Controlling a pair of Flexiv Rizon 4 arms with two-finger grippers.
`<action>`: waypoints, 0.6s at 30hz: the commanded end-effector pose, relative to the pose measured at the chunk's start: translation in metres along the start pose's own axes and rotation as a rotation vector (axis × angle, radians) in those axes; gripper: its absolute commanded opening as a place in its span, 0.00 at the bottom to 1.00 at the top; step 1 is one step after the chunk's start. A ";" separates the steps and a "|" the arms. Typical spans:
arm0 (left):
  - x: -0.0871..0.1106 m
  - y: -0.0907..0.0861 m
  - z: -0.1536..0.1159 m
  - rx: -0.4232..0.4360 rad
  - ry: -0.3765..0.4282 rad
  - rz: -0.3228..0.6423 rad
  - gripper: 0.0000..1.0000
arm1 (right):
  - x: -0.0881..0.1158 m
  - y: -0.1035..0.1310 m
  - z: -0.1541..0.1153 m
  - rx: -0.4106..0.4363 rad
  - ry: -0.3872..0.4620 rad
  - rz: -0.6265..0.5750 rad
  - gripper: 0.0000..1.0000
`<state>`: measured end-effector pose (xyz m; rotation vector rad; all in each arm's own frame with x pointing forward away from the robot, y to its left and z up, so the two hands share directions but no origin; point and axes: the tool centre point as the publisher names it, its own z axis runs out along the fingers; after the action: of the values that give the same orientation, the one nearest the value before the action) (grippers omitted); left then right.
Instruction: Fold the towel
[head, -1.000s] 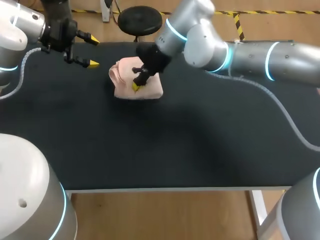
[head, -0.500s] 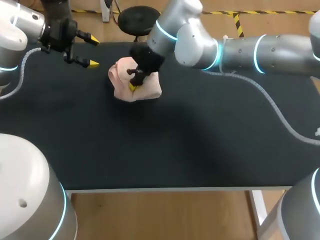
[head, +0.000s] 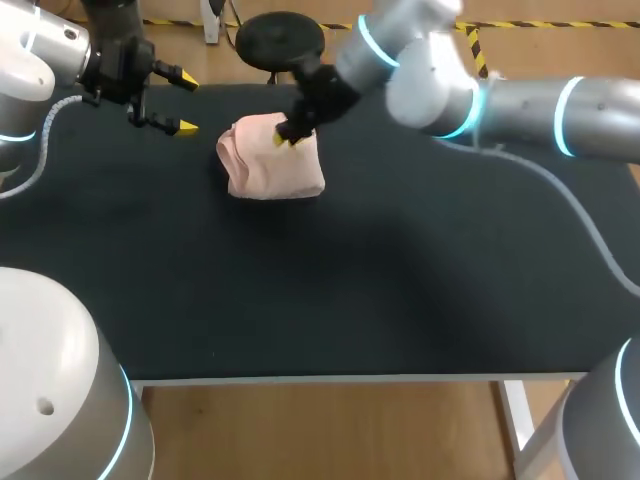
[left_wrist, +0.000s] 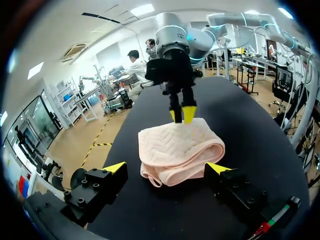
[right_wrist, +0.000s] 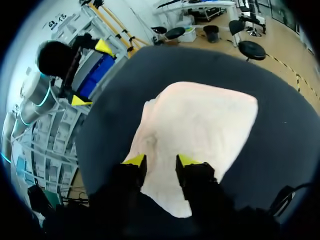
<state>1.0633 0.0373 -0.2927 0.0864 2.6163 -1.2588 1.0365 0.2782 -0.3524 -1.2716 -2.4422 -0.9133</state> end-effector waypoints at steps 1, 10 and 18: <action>0.001 0.001 0.001 0.002 -0.003 0.003 1.00 | -0.019 -0.022 -0.090 -0.168 -0.054 0.056 1.00; 0.001 0.001 0.001 0.002 -0.003 0.003 1.00 | -0.067 -0.029 -0.135 -0.328 -0.232 0.186 1.00; 0.001 0.001 0.001 0.002 -0.003 0.003 1.00 | -0.085 -0.031 -0.144 -0.251 -0.345 0.201 1.00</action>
<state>1.0632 0.0374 -0.2927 0.0863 2.6163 -1.2588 1.0632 0.1320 -0.3235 -1.8308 -2.3978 -1.1666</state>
